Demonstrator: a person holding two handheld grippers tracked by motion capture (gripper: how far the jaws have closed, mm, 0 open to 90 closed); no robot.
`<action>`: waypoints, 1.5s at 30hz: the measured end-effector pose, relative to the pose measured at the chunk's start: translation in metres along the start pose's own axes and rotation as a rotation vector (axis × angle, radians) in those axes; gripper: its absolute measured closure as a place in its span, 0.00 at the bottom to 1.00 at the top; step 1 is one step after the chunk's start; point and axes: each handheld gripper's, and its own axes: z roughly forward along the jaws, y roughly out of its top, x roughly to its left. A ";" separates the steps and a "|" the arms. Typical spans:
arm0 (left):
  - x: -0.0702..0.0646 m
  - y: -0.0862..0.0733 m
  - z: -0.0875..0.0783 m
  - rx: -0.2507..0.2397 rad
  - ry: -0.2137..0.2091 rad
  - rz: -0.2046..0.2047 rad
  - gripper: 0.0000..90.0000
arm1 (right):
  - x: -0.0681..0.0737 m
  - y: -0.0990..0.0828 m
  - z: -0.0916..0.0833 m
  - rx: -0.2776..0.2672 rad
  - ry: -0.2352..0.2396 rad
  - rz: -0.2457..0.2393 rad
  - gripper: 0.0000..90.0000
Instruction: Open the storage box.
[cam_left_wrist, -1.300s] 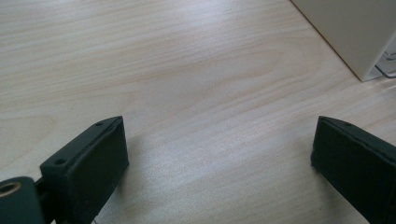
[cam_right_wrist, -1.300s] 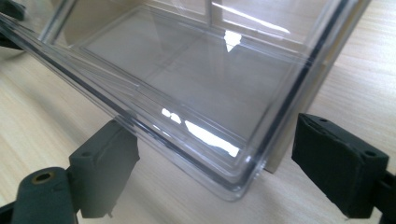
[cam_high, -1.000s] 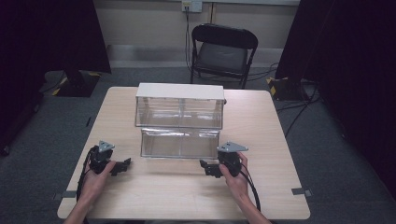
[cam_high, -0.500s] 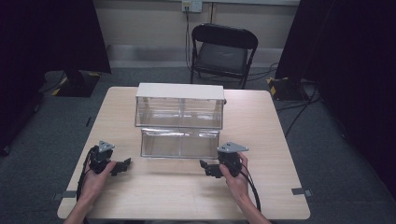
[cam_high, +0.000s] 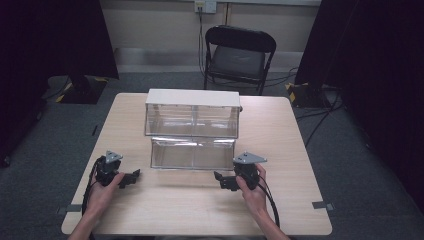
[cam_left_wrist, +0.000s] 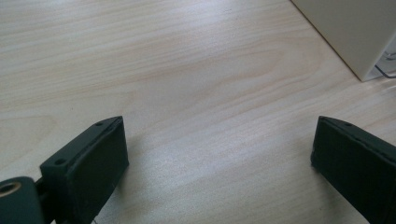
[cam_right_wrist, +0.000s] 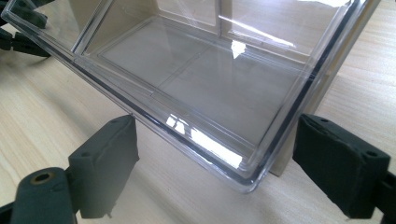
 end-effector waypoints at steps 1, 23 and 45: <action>0.000 0.000 0.000 0.000 0.000 0.000 0.04 | 0.000 0.000 0.000 0.001 0.000 0.001 0.15; 0.000 0.000 0.000 0.000 0.001 0.000 0.04 | 0.002 0.002 -0.003 0.002 -0.007 -0.005 0.15; 0.000 0.000 0.000 0.000 0.000 0.000 0.04 | 0.003 0.003 -0.007 -0.017 0.003 0.001 0.15</action>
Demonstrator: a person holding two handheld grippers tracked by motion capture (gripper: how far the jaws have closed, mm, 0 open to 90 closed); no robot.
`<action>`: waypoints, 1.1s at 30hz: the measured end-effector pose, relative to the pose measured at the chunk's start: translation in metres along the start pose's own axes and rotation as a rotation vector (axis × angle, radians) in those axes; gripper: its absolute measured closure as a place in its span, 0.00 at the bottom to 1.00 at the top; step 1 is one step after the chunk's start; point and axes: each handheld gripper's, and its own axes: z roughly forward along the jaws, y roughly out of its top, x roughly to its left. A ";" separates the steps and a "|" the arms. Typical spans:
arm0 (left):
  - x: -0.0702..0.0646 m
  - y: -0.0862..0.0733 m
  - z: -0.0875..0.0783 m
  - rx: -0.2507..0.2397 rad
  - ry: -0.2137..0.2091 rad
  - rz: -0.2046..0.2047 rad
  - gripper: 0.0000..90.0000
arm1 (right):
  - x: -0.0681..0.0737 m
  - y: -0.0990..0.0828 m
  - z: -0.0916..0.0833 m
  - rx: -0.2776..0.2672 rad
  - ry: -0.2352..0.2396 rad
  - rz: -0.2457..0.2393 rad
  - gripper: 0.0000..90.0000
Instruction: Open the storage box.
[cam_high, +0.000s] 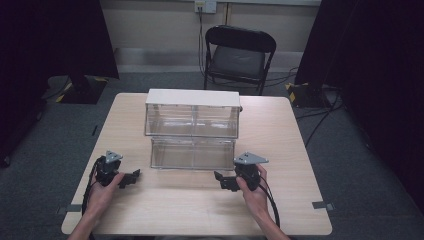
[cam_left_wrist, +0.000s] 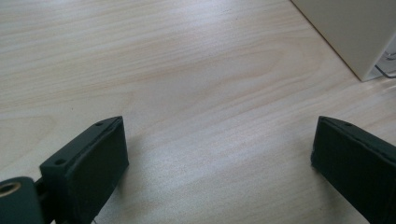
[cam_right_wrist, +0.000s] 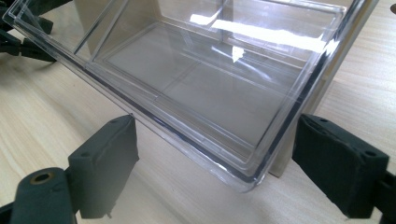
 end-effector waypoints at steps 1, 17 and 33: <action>0.000 0.000 0.000 0.000 0.001 0.000 0.04 | 0.000 0.000 0.000 0.001 -0.001 0.002 0.15; 0.000 0.000 0.000 0.000 0.000 0.000 0.04 | 0.001 0.002 -0.002 -0.001 -0.002 -0.007 0.15; 0.000 0.000 0.000 0.000 -0.001 -0.002 0.04 | 0.003 0.005 -0.005 -0.009 -0.003 -0.012 0.14</action>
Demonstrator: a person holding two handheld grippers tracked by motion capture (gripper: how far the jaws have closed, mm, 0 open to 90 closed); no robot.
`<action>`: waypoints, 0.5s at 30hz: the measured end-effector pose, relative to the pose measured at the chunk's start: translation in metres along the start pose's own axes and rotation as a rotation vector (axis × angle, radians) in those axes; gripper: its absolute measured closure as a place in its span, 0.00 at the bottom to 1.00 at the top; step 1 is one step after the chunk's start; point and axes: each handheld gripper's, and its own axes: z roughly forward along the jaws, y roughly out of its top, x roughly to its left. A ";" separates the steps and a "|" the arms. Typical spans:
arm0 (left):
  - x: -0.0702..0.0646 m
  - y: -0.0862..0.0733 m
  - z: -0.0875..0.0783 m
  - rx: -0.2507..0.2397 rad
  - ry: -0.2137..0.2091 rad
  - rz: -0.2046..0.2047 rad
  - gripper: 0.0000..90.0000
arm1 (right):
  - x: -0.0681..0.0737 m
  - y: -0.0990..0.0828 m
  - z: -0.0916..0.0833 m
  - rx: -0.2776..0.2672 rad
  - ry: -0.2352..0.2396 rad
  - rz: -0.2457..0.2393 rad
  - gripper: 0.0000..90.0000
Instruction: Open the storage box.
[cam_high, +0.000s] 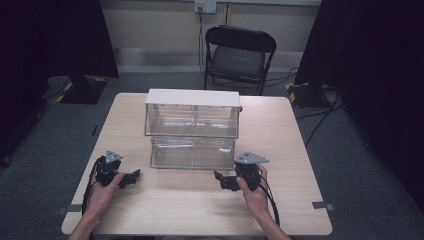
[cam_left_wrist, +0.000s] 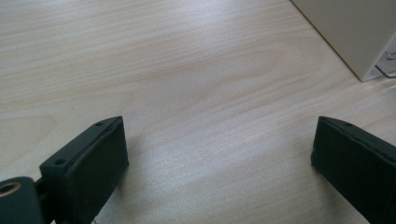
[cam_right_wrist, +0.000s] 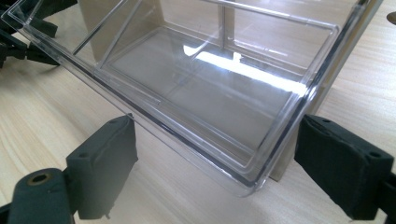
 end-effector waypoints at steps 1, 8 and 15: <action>0.000 0.000 0.000 0.000 0.001 0.002 0.04 | 0.000 0.000 0.000 -0.002 0.001 0.000 0.13; 0.000 0.000 0.000 0.000 0.001 0.003 0.04 | 0.000 0.002 -0.002 -0.010 0.004 -0.001 0.13; 0.000 0.000 0.000 0.000 0.001 0.003 0.04 | 0.000 0.003 -0.002 -0.021 0.006 0.007 0.12</action>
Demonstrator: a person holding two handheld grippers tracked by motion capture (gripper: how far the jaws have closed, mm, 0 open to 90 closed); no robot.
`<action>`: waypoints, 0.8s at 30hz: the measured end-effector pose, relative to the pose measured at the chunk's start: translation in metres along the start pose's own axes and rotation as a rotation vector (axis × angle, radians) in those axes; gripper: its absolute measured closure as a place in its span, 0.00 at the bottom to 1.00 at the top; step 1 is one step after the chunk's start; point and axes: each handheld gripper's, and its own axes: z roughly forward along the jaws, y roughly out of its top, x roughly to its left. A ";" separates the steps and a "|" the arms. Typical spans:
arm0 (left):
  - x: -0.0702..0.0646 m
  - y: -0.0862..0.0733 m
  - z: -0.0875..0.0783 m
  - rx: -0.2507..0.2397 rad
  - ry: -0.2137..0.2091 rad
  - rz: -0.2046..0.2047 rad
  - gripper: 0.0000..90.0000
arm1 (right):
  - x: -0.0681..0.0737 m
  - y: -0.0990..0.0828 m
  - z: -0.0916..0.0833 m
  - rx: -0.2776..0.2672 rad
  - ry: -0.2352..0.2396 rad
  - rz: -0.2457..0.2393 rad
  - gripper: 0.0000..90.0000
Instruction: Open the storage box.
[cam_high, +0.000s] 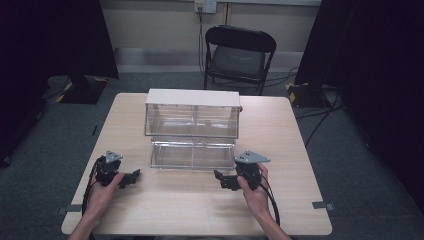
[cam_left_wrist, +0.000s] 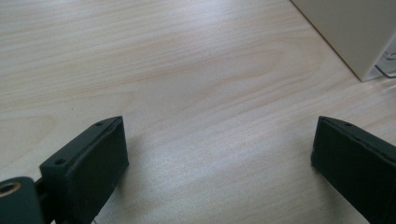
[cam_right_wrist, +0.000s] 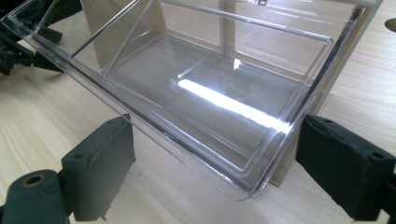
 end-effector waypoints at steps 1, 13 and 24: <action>0.000 0.000 0.000 0.000 0.000 0.000 0.04 | 0.000 0.000 0.000 -0.002 -0.001 0.002 0.12; 0.000 0.000 0.000 0.000 0.000 0.000 0.04 | 0.000 0.003 0.000 -0.009 0.007 0.009 0.10; 0.000 0.000 0.000 0.000 -0.001 0.000 0.04 | 0.000 0.006 0.000 -0.016 0.001 0.008 0.08</action>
